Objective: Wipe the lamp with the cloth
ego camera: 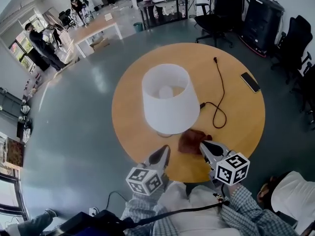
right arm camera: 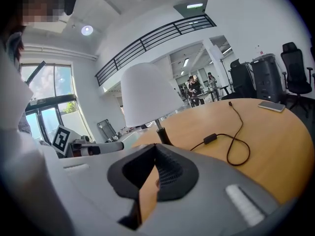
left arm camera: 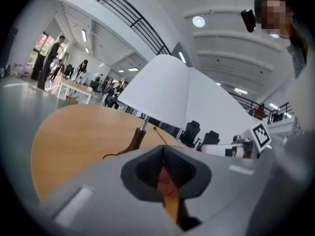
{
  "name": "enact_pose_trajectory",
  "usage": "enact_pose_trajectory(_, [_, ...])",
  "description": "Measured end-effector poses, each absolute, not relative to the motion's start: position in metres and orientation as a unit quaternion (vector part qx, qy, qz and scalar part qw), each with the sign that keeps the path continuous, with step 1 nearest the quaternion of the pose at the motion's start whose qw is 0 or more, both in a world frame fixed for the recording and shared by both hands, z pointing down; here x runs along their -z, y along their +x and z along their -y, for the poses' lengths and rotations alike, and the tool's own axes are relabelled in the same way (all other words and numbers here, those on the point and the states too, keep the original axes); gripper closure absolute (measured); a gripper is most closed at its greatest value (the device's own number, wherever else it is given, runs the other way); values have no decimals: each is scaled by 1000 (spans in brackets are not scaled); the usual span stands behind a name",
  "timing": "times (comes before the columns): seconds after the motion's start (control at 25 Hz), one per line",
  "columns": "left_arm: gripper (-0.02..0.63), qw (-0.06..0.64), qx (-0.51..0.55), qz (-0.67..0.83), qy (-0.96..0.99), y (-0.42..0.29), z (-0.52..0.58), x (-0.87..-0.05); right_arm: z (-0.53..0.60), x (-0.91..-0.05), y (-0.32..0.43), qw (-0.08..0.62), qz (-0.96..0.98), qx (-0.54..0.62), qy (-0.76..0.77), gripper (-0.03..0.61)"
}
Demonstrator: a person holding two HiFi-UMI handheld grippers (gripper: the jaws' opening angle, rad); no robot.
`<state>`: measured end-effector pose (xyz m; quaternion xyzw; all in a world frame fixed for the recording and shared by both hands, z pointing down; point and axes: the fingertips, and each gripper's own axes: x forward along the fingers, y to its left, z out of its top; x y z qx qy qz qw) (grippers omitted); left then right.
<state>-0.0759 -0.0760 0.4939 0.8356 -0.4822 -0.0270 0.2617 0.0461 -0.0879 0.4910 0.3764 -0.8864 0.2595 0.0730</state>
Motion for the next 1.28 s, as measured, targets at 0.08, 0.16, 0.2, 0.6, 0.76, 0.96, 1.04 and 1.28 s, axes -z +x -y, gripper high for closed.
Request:
enact_pose_trajectory(0.08, [615, 280, 54, 471, 835, -75, 82, -495, 92, -491, 46, 75, 885, -263, 376, 575])
enact_pose_trajectory(0.16, [615, 299, 80, 458, 834, -70, 85, -497, 94, -494, 49, 77, 886, -270, 370, 575])
enact_pose_trajectory(0.2, [615, 309, 93, 448, 834, -68, 87, -498, 96, -496, 51, 77, 886, -274, 366, 575])
enact_pose_trajectory(0.6, [408, 417, 300, 318, 797, -61, 107, -466, 114, -510, 58, 120, 905, -264, 312, 575])
enact_pose_trajectory(0.76, [325, 428, 340, 292, 785, -57, 114, -458, 112, -523, 57, 164, 911, -243, 290, 575])
enact_pose_trajectory(0.96, [315, 424, 393, 278, 767, -65, 129, -445, 109, -544, 53, 227, 909, -219, 275, 573])
enact_pose_trajectory(1.04, [351, 414, 400, 276, 770, -67, 131, -438, 102, -555, 49, 264, 909, -198, 255, 535])
enact_pose_trajectory(1.28, [496, 380, 418, 258, 784, -64, 127, -418, 80, -592, 24, 368, 906, -131, 165, 361])
